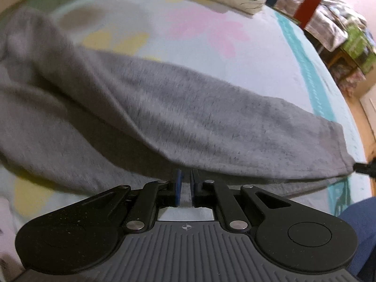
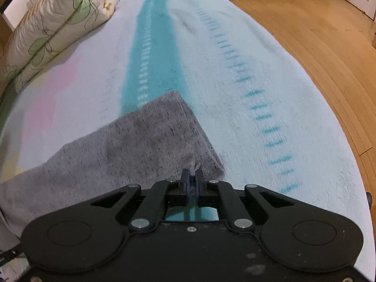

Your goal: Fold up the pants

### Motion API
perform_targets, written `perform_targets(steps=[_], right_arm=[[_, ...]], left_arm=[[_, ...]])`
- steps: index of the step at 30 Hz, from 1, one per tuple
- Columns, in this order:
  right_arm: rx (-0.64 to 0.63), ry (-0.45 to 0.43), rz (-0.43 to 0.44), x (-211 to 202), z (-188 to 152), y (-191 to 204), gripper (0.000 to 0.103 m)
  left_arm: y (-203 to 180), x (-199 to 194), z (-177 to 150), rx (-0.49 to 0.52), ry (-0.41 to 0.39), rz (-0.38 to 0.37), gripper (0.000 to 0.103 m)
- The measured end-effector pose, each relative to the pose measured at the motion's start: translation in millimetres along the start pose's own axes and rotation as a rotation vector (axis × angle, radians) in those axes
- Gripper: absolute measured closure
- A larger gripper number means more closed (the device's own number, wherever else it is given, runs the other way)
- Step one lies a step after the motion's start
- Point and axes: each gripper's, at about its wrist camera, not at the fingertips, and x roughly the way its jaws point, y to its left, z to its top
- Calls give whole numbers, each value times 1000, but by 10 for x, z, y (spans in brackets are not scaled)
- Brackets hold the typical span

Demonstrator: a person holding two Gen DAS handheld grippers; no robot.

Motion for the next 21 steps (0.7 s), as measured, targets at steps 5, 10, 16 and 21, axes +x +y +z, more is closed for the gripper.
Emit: perform_targets(steps=[5,10,16,21], right_arm=[[-16,-45,-14,-224,96,43,89],[-86,-109,-13,-507,269,218,87],[-216,-176,69,-774,431,799,70],[-349,-213,202,-950,393,1595,60]], left_arm=[[109,-246,284,52,-40,21,95],[338,-458,636,84,-101,71,95],[883,-623,1009,91,-126,142,95],[1483,-561,1216,91,-100,225,95]])
